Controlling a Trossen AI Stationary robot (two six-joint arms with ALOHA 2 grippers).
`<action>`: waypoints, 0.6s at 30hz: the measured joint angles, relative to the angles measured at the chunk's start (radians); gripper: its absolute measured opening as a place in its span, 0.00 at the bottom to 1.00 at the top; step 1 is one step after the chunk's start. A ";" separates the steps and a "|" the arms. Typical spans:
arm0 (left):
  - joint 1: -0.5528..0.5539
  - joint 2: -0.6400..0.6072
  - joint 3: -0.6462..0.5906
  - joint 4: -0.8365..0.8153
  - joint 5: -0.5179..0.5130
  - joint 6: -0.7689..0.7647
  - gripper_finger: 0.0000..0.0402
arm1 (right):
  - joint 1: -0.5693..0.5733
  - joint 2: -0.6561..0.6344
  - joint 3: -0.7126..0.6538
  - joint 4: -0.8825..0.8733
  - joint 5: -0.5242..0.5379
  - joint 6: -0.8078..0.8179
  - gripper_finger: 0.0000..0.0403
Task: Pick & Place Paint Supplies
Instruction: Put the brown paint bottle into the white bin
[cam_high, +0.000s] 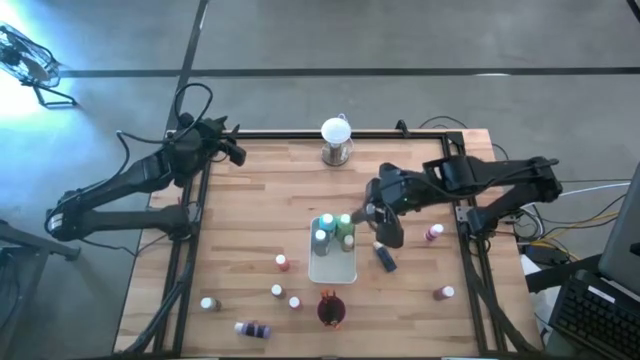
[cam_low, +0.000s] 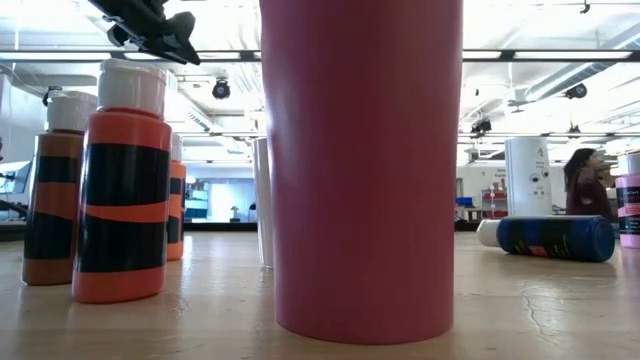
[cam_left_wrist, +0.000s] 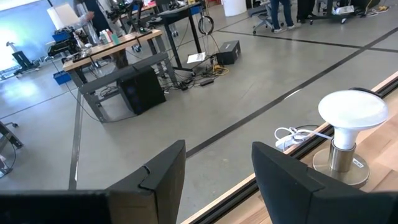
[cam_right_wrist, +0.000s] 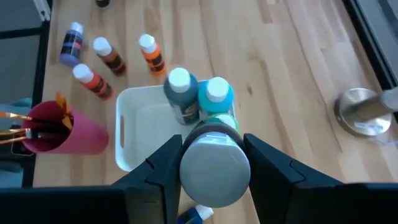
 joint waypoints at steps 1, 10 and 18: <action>0.000 0.000 0.000 0.000 0.000 0.000 0.47 | 0.008 0.011 0.005 0.000 0.000 -0.002 0.33; 0.000 0.000 0.000 0.000 0.000 0.000 0.47 | 0.097 0.107 0.035 0.013 0.028 -0.059 0.33; 0.000 0.000 0.000 0.000 0.000 0.000 0.47 | 0.123 0.201 0.035 0.030 0.051 -0.083 0.33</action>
